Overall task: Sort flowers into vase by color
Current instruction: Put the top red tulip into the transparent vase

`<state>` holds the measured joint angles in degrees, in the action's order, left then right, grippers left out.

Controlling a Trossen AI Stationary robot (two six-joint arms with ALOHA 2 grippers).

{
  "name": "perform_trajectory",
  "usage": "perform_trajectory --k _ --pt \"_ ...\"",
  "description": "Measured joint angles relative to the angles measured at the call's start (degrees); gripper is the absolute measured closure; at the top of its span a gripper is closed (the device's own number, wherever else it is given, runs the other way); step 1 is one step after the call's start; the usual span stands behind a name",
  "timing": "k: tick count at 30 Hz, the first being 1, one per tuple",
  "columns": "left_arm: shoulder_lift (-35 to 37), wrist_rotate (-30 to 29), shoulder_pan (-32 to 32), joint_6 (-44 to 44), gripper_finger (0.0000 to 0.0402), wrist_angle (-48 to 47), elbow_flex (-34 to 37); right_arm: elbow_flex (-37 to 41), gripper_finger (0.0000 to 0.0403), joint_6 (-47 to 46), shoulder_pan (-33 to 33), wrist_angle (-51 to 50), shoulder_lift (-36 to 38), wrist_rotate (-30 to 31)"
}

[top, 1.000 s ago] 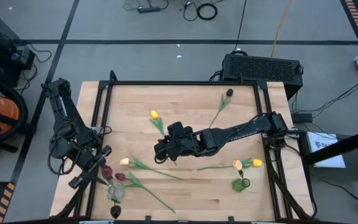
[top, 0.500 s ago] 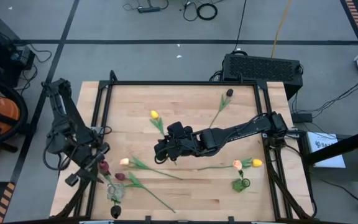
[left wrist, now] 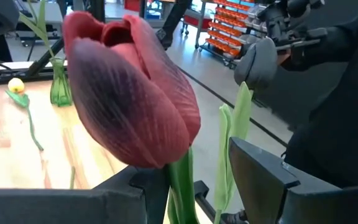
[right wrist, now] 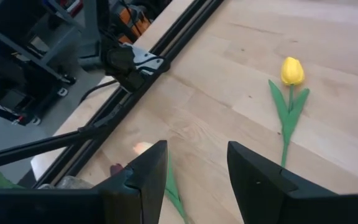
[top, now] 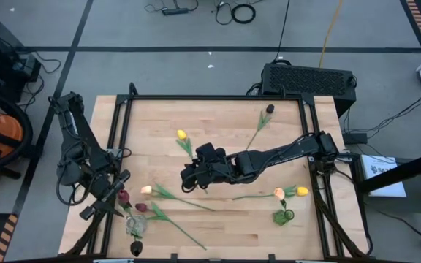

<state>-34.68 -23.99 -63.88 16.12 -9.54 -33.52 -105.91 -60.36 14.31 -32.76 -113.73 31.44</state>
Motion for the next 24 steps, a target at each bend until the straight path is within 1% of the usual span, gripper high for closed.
perform_trajectory --k 8,14,24 --pt "-0.11 -0.06 -0.01 -0.1 0.0235 -0.52 0.0 0.0 0.0243 1.27 0.0 1.38 0.0 -0.02" --pt "-0.09 -3.65 0.13 -3.28 0.0235 -0.61 0.0 0.0 0.0243 1.27 0.0 1.34 0.0 0.0" --pt "-0.02 -3.91 0.11 -3.32 0.0235 -0.09 -0.31 0.0 0.0243 1.17 -0.11 1.32 0.0 0.0"
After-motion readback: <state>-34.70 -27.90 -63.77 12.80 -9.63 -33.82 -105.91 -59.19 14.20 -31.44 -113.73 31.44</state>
